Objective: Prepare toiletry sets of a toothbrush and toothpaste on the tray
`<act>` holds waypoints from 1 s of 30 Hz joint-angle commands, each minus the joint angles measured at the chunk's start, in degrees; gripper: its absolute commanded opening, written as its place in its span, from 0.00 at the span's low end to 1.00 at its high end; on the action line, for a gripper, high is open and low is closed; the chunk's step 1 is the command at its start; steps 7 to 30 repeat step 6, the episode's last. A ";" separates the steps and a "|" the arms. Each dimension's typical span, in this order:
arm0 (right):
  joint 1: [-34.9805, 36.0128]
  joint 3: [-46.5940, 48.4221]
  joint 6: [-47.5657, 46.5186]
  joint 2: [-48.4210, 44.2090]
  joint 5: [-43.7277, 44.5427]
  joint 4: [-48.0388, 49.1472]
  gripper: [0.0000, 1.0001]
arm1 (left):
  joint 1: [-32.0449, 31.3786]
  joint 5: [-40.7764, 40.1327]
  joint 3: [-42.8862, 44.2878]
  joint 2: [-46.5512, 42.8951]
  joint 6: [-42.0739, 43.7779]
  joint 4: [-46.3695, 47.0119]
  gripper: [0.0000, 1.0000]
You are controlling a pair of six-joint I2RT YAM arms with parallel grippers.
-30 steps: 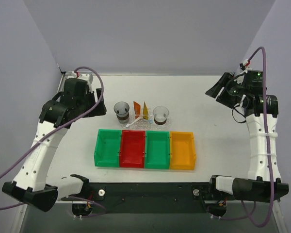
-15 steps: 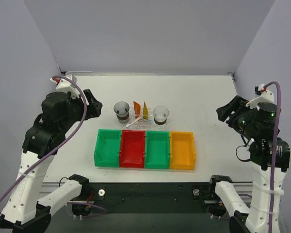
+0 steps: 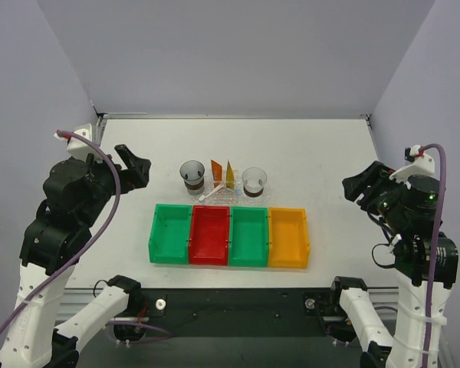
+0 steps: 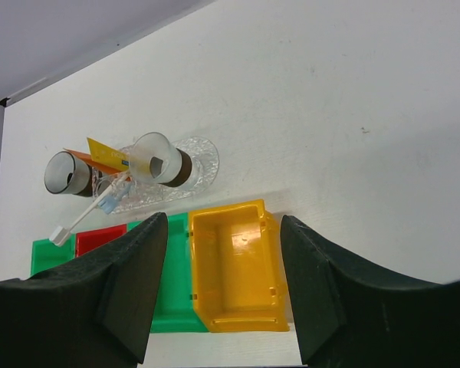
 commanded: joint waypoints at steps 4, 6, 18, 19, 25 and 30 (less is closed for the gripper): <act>0.16 -0.56 0.39 -0.95 -0.48 1.28 0.56 | 0.19 0.74 0.13 0.24 0.83 4.15 0.92; 0.16 -0.56 0.39 -0.95 -0.65 1.19 0.56 | 0.19 1.27 -1.27 -0.64 -0.05 5.12 0.92; 0.16 -0.56 0.39 -0.95 -0.65 1.19 0.56 | 0.19 1.27 -1.27 -0.64 -0.05 5.12 0.92; 0.16 -0.56 0.39 -0.95 -0.65 1.19 0.56 | 0.19 1.27 -1.27 -0.64 -0.05 5.12 0.92; 0.16 -0.56 0.39 -0.95 -0.65 1.19 0.56 | 0.19 1.27 -1.27 -0.64 -0.05 5.12 0.92; 0.16 -0.56 0.39 -0.95 -0.65 1.19 0.56 | 0.19 1.27 -1.27 -0.64 -0.05 5.12 0.92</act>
